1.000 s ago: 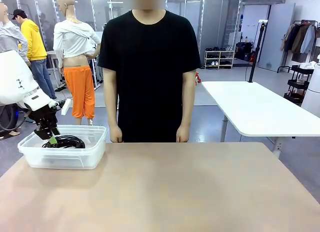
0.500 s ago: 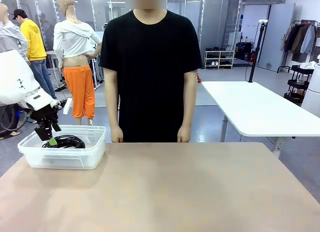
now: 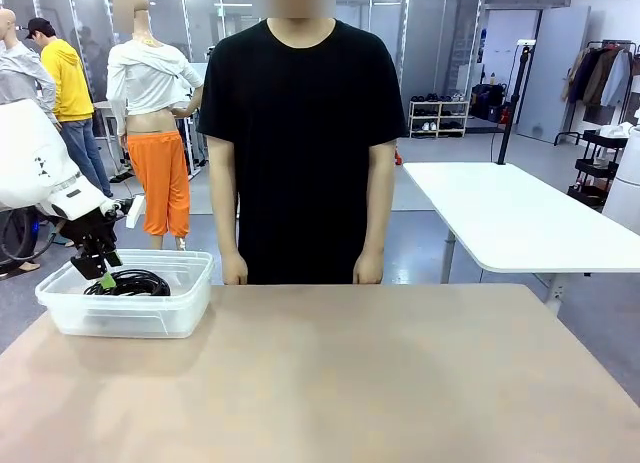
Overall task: Organize and store the cables.
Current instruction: Place the USB Extension Cable into the Organizing box.
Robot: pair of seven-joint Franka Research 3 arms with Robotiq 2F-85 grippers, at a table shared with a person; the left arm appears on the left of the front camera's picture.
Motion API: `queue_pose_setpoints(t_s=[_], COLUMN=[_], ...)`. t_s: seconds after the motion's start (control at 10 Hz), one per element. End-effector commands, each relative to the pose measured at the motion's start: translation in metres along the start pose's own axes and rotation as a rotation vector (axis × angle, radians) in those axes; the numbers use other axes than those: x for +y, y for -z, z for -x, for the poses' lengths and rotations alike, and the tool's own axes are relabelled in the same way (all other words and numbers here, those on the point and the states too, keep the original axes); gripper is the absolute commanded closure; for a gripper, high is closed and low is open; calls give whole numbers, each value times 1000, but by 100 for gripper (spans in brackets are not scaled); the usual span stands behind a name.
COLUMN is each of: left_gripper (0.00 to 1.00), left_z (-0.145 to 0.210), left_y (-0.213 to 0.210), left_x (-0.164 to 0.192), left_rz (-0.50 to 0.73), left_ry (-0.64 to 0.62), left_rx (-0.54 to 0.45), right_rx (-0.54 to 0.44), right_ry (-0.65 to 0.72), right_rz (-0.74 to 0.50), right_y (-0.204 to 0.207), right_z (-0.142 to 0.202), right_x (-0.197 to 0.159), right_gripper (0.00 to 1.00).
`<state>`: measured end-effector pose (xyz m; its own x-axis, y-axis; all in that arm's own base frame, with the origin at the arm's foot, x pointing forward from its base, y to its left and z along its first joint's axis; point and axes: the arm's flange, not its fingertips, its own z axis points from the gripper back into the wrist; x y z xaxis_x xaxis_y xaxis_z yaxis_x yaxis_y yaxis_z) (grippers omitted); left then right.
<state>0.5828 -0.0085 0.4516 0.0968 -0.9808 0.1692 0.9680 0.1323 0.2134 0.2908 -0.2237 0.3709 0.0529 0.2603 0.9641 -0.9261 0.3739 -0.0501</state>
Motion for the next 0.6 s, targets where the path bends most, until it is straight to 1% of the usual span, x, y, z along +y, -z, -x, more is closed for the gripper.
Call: queue_pose_setpoints(t_s=[0.0, 0.5], left_gripper=[33, 33], left_z=[3, 3], left_y=[-2, -2], left_x=[3, 3], left_rz=[-4, -4], left_ry=[18, 18], left_rx=[2, 2], right_rx=[11, 11], right_ry=[9, 9], right_rz=[8, 8], right_y=[1, 1], right_z=[-2, -2], right_x=[1, 1], right_gripper=[0, 0])
